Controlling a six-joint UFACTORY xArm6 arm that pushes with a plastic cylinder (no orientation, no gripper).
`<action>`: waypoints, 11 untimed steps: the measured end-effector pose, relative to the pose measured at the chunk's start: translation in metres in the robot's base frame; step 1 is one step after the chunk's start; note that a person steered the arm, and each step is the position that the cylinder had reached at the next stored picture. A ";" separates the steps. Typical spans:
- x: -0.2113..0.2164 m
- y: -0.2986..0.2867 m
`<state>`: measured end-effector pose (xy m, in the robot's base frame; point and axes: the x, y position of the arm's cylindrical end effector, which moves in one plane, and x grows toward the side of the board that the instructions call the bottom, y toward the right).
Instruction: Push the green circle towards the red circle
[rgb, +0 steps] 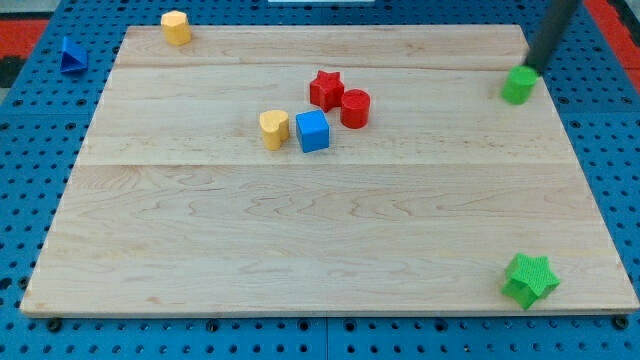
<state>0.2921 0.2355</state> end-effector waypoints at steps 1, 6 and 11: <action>-0.001 -0.086; 0.045 0.005; 0.062 -0.087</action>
